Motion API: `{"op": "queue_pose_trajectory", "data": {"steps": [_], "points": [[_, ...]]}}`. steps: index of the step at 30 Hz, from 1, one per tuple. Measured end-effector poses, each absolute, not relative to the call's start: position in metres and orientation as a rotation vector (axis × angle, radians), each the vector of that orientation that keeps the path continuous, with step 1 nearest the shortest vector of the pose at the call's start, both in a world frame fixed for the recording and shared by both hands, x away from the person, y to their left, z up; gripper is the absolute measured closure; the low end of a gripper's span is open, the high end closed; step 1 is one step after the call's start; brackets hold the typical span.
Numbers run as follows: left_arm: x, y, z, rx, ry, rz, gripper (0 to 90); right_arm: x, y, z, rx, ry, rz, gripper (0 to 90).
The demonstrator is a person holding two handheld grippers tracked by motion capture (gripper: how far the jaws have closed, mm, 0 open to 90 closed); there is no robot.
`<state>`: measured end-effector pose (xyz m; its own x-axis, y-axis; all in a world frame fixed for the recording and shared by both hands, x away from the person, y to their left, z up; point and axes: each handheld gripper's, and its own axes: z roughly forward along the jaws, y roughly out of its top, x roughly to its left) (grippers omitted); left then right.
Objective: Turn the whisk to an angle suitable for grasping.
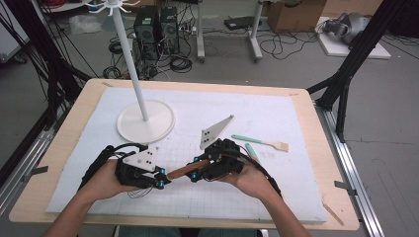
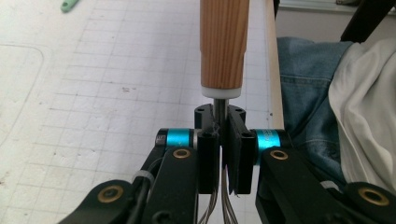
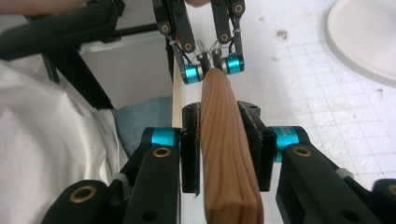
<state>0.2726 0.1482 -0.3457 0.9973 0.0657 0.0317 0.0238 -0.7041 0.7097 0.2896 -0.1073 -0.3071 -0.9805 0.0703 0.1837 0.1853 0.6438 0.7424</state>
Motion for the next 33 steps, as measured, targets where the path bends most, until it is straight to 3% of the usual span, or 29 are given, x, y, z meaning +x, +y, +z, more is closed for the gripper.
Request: {"op": "queue_pose_trajectory", "data": {"steps": [12,14,16,19,28,33], "points": [[0.273,0.148,-0.347,2.334,0.069,0.019,83.9,0.288,-0.108,-0.303,-0.198,-2.703,-1.319,71.8],[0.274,0.145,-0.348,2.339,0.071,0.0,81.6,0.289,-0.108,-0.301,-0.188,-2.708,-1.326,72.1],[0.274,0.143,-0.347,2.346,0.081,-0.004,71.9,0.289,-0.107,-0.3,-0.176,-2.71,-1.319,72.2],[0.273,0.14,-0.345,2.342,0.059,-0.016,74.6,0.287,-0.106,-0.296,-0.151,-2.739,-1.292,72.2],[0.273,0.132,-0.328,2.293,0.071,-0.02,64.3,0.287,-0.102,-0.281,-0.122,-2.759,-1.299,72.2],[0.275,0.13,-0.313,2.237,0.077,-0.004,64.2,0.286,-0.097,-0.273,-0.087,-2.785,-1.299,72.2]]}}
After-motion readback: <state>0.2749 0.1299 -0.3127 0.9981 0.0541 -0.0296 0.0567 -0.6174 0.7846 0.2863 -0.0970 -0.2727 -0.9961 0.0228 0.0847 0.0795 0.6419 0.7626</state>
